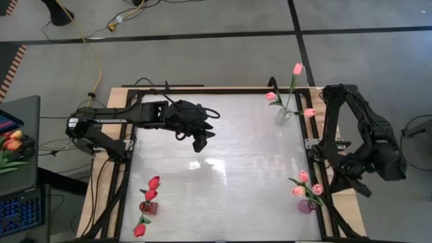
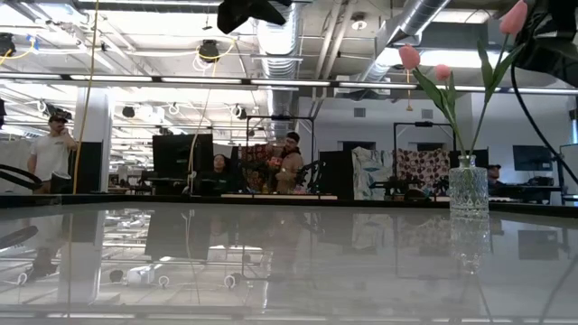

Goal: Sort flowers into vase by color
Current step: Return to Home Position

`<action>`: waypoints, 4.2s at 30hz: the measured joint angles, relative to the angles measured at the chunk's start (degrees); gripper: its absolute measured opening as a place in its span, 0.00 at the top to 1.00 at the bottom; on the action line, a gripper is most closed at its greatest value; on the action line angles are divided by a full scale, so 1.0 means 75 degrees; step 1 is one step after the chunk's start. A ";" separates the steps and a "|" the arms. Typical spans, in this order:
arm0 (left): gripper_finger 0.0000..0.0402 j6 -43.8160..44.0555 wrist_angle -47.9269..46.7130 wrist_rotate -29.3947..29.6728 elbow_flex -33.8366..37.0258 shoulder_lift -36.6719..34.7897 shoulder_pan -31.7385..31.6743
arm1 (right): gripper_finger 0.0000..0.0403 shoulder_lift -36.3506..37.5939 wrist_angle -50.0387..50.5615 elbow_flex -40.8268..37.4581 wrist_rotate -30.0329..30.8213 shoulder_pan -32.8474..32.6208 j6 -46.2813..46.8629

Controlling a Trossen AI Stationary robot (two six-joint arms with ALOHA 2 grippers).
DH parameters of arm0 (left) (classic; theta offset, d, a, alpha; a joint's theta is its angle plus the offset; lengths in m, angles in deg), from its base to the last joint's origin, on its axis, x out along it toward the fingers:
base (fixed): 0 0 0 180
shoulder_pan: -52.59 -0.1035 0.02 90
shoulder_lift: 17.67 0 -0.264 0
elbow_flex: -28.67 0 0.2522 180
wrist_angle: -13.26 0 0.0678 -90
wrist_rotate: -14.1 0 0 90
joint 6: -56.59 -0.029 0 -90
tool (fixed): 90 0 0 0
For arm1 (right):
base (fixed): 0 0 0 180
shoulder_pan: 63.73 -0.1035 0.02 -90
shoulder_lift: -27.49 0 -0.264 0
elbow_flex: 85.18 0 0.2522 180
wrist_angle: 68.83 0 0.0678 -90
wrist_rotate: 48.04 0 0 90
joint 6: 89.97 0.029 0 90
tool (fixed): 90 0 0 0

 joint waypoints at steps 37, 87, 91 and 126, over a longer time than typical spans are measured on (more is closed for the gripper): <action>0.65 -0.0884 -0.0041 -0.0053 0.0000 0.0000 0.0287 | 0.96 0.0392 -0.2807 -0.0179 0.5190 0.2440 -0.5457; 0.65 -0.0923 0.4596 0.0773 0.5457 -0.4609 0.1014 | 0.96 0.1606 -0.6121 -0.3579 -0.3145 1.0841 -0.9946; 0.65 -0.0984 0.5199 0.0760 0.6345 -0.5137 0.1014 | 0.96 0.1665 -0.6125 -0.3768 -0.3179 1.1201 -1.0250; 0.65 -0.0374 0.6394 0.0848 1.0286 -0.9015 0.0501 | 0.95 0.5219 -0.6115 -0.6878 -0.3756 1.2577 -1.0480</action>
